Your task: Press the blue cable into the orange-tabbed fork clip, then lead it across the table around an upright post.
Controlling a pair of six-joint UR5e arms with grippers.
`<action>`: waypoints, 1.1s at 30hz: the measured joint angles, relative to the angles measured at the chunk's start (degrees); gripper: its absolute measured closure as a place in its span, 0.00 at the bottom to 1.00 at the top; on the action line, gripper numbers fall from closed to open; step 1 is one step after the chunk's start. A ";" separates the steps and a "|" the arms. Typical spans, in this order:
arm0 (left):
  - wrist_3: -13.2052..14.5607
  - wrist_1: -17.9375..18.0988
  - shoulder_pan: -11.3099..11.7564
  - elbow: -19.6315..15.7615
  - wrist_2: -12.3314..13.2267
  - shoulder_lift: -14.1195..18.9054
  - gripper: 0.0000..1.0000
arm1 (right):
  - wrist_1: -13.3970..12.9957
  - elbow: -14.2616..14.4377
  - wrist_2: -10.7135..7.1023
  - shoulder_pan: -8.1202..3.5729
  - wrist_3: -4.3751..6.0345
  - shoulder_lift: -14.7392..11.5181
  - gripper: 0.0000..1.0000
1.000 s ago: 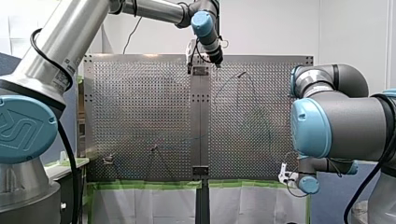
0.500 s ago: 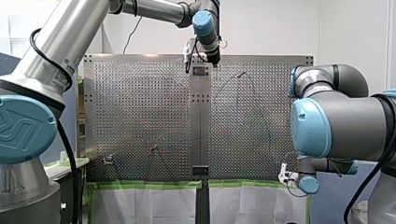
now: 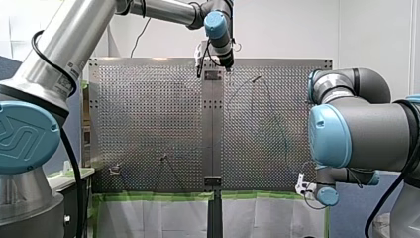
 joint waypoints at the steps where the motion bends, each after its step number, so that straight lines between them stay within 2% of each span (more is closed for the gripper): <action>1: -0.01 -0.01 0.00 0.00 0.00 0.00 0.00 | 0.00 0.00 0.00 0.00 0.00 0.00 1.00; 7: -0.30 -0.13 -0.14 -0.13 -0.03 0.03 0.00 | 0.00 0.00 0.00 0.00 0.00 0.01 1.00; 13: -0.42 0.81 -0.37 -2.02 0.81 1.53 0.00 | 0.00 0.00 0.00 0.00 0.00 0.01 1.00; 19: -1.84 3.59 0.82 -4.88 3.43 4.37 0.00 | -0.01 0.00 0.00 0.07 -0.01 0.00 1.00; 33: -7.73 11.24 2.19 -12.56 11.08 12.04 0.00 | -0.07 -0.01 -0.03 0.35 -0.09 0.00 1.00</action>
